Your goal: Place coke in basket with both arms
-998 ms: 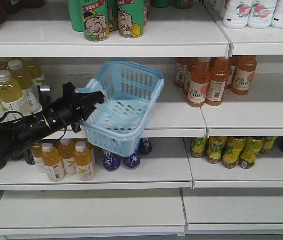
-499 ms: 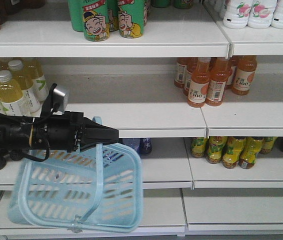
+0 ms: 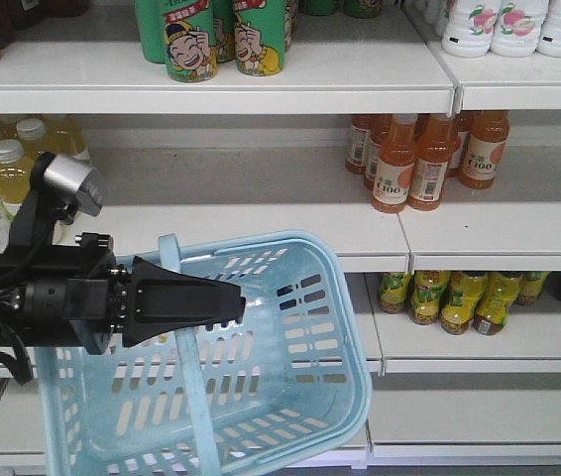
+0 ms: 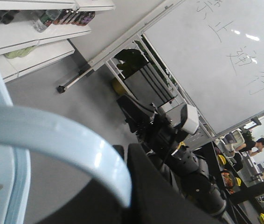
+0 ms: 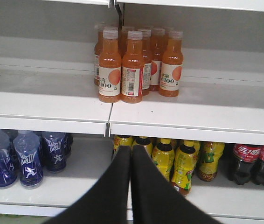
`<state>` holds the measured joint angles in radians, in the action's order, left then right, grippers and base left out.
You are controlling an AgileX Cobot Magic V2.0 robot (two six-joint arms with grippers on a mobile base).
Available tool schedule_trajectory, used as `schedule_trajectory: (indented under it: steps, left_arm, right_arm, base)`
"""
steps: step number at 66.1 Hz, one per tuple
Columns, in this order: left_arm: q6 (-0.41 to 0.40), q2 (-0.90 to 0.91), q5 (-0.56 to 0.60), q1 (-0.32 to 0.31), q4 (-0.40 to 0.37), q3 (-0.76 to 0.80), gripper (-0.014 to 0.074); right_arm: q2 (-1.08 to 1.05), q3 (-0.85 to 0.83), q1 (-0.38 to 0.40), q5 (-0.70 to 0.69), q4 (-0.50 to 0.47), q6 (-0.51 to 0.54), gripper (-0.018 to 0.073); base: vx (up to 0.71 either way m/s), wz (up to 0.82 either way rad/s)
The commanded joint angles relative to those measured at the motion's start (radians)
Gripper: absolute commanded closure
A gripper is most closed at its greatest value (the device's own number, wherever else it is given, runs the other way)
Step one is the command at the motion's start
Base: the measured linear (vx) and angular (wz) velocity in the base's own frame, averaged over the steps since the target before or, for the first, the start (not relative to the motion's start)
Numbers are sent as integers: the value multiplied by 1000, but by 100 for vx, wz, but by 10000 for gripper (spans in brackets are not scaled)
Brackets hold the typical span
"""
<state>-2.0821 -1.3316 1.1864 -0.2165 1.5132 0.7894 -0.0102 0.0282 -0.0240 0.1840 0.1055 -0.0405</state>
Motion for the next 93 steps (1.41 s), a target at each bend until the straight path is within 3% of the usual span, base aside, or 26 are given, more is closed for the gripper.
schedule_trajectory:
  steps: [1, 11, 93]
  left_arm:
    - [4, 61, 195, -24, -145, 24, 604]
    - [4, 82, 192, -38, -198, 29, 604]
    - [5, 82, 193, -38, -197, 29, 603]
  right_arm:
    - [-19, 10, 4, -76, 10, 8, 564]
    - [-19, 10, 4, -76, 10, 8, 564]
    - [-19, 10, 4, -76, 10, 8, 564]
  base:
    - [0, 0]
    - [0, 0]
    - [0, 0]
